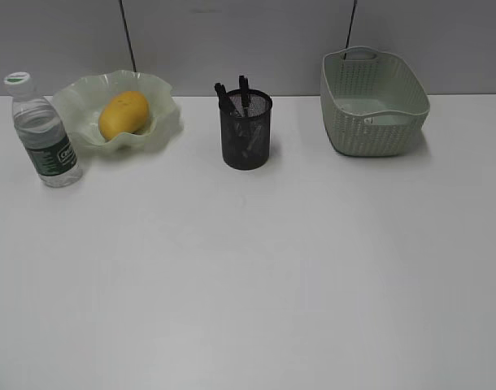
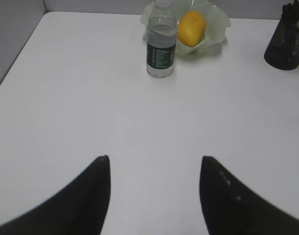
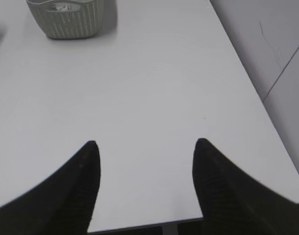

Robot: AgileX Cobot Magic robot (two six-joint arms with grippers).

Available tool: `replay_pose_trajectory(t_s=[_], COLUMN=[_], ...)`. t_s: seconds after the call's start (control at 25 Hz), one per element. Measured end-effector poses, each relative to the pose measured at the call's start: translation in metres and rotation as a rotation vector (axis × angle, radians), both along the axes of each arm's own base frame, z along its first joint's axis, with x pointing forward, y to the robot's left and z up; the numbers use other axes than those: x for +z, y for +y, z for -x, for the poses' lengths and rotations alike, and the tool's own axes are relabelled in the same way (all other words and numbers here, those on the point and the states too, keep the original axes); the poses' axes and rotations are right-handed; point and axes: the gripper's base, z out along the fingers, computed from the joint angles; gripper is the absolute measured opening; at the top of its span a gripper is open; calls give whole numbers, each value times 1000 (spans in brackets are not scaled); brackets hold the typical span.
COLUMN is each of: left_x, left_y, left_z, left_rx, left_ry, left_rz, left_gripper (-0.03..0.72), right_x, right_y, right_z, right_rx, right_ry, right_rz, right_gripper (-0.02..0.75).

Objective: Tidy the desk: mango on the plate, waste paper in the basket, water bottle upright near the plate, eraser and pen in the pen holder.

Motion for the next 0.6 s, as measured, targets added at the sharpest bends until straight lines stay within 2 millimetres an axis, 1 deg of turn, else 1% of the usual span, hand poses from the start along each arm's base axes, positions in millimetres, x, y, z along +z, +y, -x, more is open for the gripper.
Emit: replay_pose_trajectory(t_s=[0.6], left_x=[0], left_y=[0], left_z=[1], left_rx=[0], left_ry=[-4], left_rz=[1], left_gripper=[444], right_x=[0], right_y=[1], right_z=[1], right_rx=[-16], right_ry=[-4], right_rz=[-5], right_gripper=[478])
